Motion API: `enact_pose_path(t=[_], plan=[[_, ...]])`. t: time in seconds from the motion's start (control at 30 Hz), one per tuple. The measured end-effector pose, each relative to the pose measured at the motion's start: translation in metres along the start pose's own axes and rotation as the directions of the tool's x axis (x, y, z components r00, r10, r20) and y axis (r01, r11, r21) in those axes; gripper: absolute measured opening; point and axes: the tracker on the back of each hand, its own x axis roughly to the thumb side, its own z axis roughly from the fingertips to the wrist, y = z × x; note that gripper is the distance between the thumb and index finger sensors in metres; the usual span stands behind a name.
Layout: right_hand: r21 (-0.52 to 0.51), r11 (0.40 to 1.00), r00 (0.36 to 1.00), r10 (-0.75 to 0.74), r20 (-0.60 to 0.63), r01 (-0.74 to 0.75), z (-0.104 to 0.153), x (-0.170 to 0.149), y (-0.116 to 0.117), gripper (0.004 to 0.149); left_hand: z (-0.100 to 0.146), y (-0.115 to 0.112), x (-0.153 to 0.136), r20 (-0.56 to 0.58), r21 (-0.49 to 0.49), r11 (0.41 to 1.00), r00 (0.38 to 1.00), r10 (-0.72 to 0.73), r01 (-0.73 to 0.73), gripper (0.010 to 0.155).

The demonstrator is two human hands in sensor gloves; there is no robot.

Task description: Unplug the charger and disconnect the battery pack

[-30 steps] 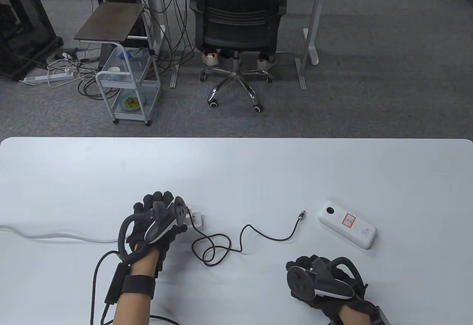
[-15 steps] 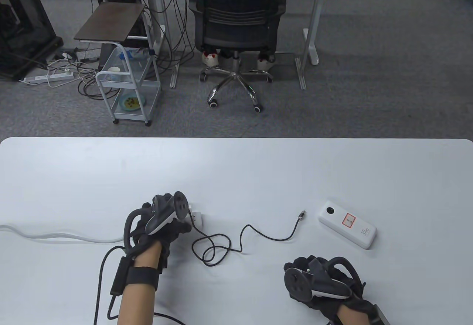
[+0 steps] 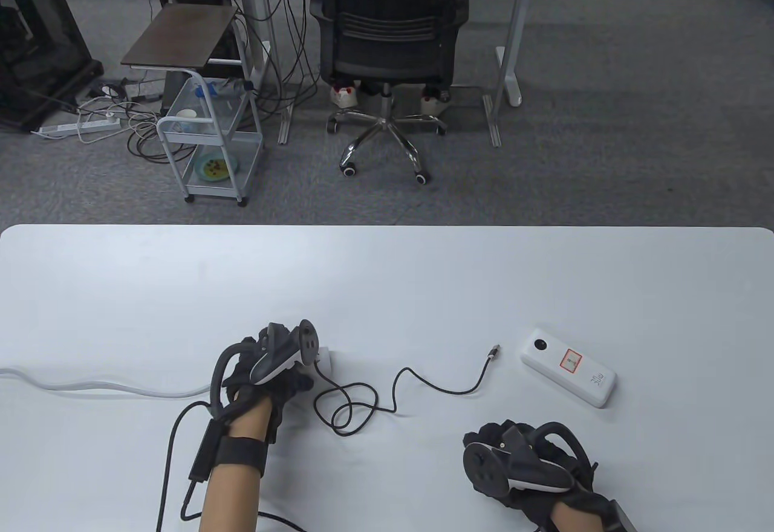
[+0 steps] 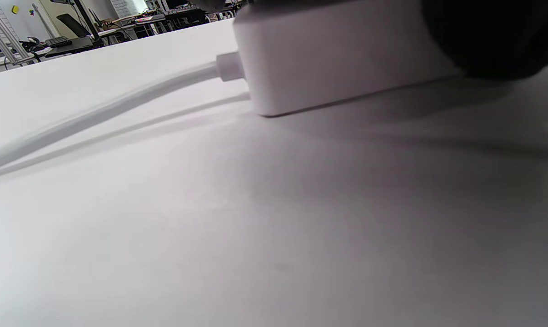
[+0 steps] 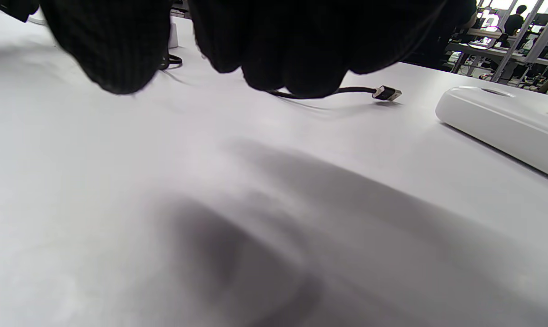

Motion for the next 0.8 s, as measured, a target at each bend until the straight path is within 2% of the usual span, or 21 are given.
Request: enact_pose_path(t=[0.2, 0.37, 0.47, 0.67, 0.8], plan=[[-0.022, 1.000, 1.000, -0.010, -0.005, 0.010, 0.002, -0.001, -0.004, 0.067, 0.002, -0.001, 0.000, 0.027, 0.077, 0.995, 0.997, 0.068, -0.070, 0.081], [-0.024, 0.999, 0.998, -0.048, -0.031, 0.047, 0.005, -0.007, -0.002, 0.067, 0.018, 0.004, 0.012, 0.084, 0.103, 0.990, 0.993, 0.088, -0.097, 0.081], [-0.023, 0.997, 0.996, -0.077, -0.052, 0.076, 0.006, -0.013, -0.001, 0.067, 0.036, 0.010, 0.023, 0.139, 0.117, 0.981, 0.980, 0.141, -0.158, 0.081], [-0.011, 0.988, 0.983, -0.154, -0.105, 0.153, 0.008, -0.029, 0.003, 0.067, 0.094, 0.032, 0.049, 0.274, 0.181, 0.966, 0.953, 0.130, -0.184, 0.082], [-0.006, 0.984, 0.975, -0.178, -0.133, 0.179, 0.010, -0.036, 0.005, 0.067, 0.130, 0.046, 0.064, 0.362, 0.166, 0.950, 0.912, 0.191, -0.265, 0.082]])
